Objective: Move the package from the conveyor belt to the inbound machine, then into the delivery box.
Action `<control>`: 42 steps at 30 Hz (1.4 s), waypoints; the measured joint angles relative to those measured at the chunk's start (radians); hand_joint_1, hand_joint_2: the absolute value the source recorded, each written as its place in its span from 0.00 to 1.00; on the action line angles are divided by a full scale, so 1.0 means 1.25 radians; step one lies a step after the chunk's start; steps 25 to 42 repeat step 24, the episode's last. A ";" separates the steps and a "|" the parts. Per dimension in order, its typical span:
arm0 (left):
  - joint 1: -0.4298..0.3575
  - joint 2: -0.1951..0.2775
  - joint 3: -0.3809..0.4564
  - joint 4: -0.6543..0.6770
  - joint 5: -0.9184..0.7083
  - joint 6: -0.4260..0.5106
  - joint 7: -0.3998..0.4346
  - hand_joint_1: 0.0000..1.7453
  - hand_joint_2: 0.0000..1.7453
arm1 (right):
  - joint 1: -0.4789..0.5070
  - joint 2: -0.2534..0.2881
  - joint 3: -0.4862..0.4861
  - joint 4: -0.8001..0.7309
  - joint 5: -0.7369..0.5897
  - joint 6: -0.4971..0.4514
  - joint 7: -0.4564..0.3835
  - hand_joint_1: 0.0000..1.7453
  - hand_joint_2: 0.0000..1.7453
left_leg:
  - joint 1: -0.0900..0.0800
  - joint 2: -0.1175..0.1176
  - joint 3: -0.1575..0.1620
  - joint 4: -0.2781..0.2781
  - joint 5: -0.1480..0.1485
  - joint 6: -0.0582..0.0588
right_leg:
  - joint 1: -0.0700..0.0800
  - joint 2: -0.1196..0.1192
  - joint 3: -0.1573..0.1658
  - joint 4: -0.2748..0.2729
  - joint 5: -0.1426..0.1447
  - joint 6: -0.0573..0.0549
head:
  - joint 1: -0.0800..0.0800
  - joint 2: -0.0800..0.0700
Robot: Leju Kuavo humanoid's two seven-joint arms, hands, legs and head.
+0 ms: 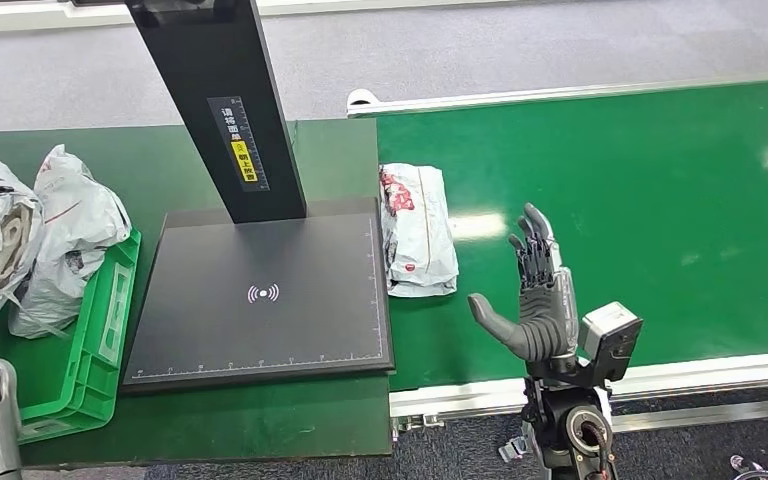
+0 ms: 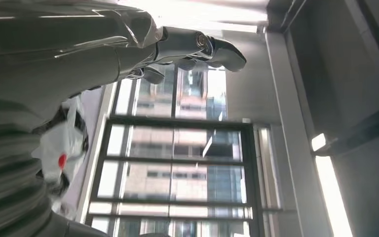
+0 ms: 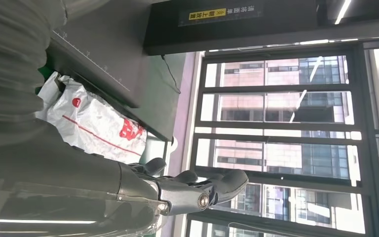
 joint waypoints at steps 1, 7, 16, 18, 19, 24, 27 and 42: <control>0.014 -0.007 -0.012 -0.013 0.011 -0.028 0.002 0.00 1.00 | 0.001 0.000 0.000 0.001 0.000 0.003 0.002 0.00 1.00 | 0.000 0.000 0.000 0.000 0.000 0.000 | 0.000 0.000 0.000 0.000 0.000 0.000 | 0.000 0.000; 0.148 -0.106 -0.192 -0.065 0.101 -0.227 0.023 0.00 1.00 | 0.007 0.000 0.000 0.046 0.012 0.031 -0.019 0.00 1.00 | -0.002 -0.001 0.000 0.000 -0.001 0.001 | -0.002 0.000 0.001 -0.001 0.000 0.001 | 0.000 0.000; 0.199 -0.256 -0.515 0.172 0.173 -0.258 0.016 0.00 1.00 | 0.067 0.020 0.020 0.142 -0.002 0.053 -0.071 0.00 1.00 | -0.003 -0.003 -0.001 0.000 -0.002 0.002 | -0.003 -0.003 0.001 -0.001 -0.001 0.002 | 0.000 0.000; 0.196 -0.267 -0.550 0.211 0.178 -0.256 0.016 0.00 1.00 | 0.080 0.021 0.027 0.152 -0.005 0.052 -0.077 0.00 1.00 | -0.003 -0.003 -0.001 0.000 -0.002 0.002 | -0.003 -0.003 0.000 -0.001 -0.001 0.002 | 0.000 0.000; 0.195 -0.271 -0.562 0.224 0.180 -0.256 0.017 0.00 1.00 | 0.084 0.021 0.029 0.155 -0.005 0.052 -0.078 0.00 1.00 | -0.003 -0.003 -0.001 0.000 -0.002 0.002 | -0.003 -0.003 0.000 -0.001 -0.001 0.002 | 0.000 0.000; 0.192 -0.277 -0.588 0.257 0.185 -0.257 0.024 0.00 1.00 | 0.090 0.021 0.034 0.167 -0.008 0.050 -0.079 0.00 1.00 | -0.003 -0.003 -0.001 0.000 -0.002 0.002 | -0.003 -0.003 0.000 -0.001 -0.001 0.002 | 0.000 0.000; 0.192 -0.277 -0.588 0.257 0.185 -0.257 0.024 0.00 1.00 | 0.090 0.021 0.034 0.167 -0.008 0.050 -0.079 0.00 1.00 | -0.003 -0.003 -0.001 0.000 -0.002 0.002 | -0.003 -0.003 0.000 -0.001 -0.001 0.002 | 0.000 0.000; 0.192 -0.277 -0.588 0.257 0.185 -0.257 0.024 0.00 1.00 | 0.090 0.021 0.034 0.167 -0.008 0.050 -0.079 0.00 1.00 | -0.003 -0.003 -0.001 0.000 -0.002 0.002 | -0.003 -0.003 0.000 -0.001 -0.001 0.002 | 0.000 0.000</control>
